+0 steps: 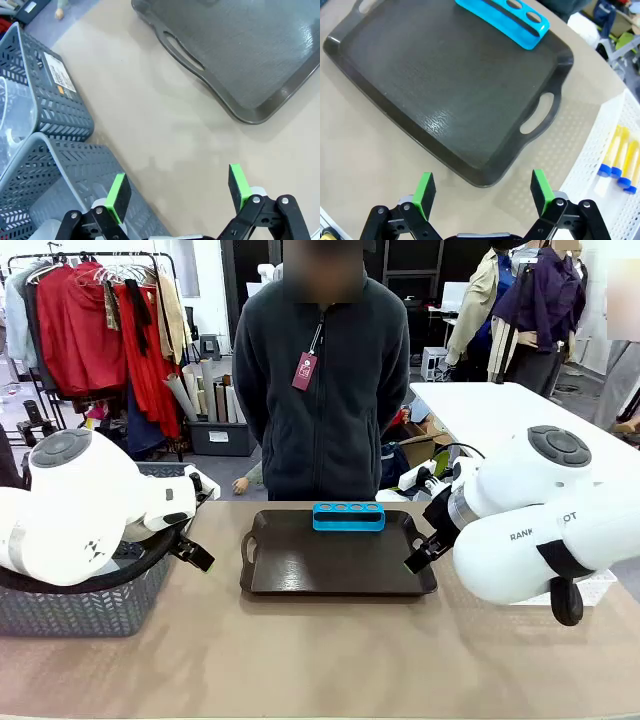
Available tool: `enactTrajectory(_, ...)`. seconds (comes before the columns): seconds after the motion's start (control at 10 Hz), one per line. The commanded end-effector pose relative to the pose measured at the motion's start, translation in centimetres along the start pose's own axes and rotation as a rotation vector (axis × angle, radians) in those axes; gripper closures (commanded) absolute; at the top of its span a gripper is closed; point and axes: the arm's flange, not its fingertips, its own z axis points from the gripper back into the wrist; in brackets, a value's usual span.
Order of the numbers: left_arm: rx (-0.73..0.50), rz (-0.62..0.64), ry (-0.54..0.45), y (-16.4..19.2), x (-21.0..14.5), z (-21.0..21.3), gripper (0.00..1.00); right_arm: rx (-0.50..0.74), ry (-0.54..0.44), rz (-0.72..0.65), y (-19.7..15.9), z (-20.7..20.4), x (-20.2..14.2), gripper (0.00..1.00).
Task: Prepare the laboratory tools.
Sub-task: Pick up one Large Measuring Cup and place it on the Handle tray.
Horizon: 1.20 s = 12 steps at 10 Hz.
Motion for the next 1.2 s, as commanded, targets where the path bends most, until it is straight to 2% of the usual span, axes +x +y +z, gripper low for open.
enactTrajectory(0.0, 0.000, 0.000, 0.000, 0.00, 0.00, 0.01, 0.00, 0.000, 0.000, 0.000, 0.00, 0.00, 0.00, 0.00)
enactTrajectory(1.1, 0.000, 0.000, 0.000, 0.00, 0.00, 0.01, 0.00, 0.000, 0.000, 0.000, 0.00, 0.00, 0.00, 0.00)
